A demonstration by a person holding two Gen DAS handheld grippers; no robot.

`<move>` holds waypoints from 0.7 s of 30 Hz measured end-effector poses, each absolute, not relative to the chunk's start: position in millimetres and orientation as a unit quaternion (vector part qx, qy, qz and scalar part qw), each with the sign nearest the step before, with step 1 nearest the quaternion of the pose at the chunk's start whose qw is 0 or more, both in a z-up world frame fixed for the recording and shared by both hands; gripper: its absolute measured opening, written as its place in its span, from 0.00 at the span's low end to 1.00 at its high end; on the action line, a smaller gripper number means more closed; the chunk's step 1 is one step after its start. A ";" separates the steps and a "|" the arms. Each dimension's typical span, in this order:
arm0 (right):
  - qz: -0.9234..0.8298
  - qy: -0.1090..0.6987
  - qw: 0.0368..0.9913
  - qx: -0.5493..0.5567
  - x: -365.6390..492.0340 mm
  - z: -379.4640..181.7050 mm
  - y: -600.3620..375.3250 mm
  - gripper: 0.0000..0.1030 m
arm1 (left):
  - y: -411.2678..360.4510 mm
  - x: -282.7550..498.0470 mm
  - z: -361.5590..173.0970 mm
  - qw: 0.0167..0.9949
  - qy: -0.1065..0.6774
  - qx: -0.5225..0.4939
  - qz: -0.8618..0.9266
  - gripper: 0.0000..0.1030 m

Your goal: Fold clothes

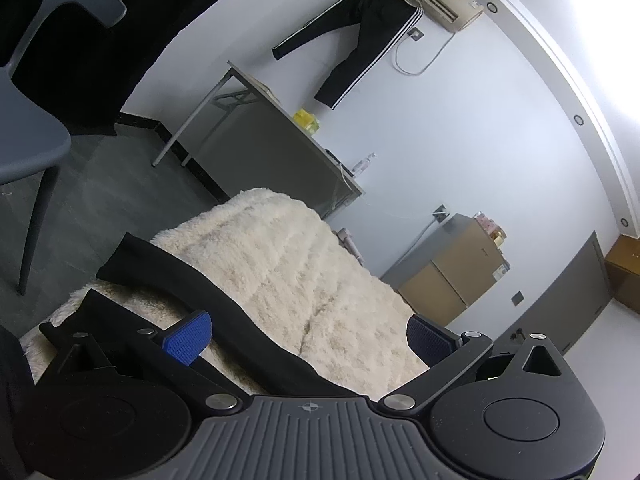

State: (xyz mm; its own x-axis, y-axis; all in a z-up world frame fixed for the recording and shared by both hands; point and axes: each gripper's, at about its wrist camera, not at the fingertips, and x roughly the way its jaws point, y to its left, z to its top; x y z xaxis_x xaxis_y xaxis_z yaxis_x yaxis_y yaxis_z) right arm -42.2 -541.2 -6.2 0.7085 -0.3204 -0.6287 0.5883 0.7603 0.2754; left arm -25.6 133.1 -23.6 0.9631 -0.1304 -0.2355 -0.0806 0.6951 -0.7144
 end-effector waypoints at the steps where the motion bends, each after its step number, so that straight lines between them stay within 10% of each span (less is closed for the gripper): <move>1: -0.268 0.293 0.889 0.228 -43.5 -7.2 -542.4 0.16 | 133.9 -25.9 -24.0 0.910 0.135 -0.393 -0.014 1.00; 4: -0.316 0.266 0.894 0.176 -55.5 1.6 -532.8 0.24 | 134.7 -26.4 -24.2 0.909 0.138 -0.394 -0.014 1.00; 8: -0.202 0.225 0.945 0.123 -12.9 21.3 -514.0 0.68 | 133.6 -26.8 -22.9 0.910 0.143 -0.388 -0.016 1.00; 21: -0.070 0.377 0.923 -0.014 170.8 -25.8 -540.5 0.68 | 114.8 -17.3 -25.5 0.924 0.167 -0.344 0.003 1.00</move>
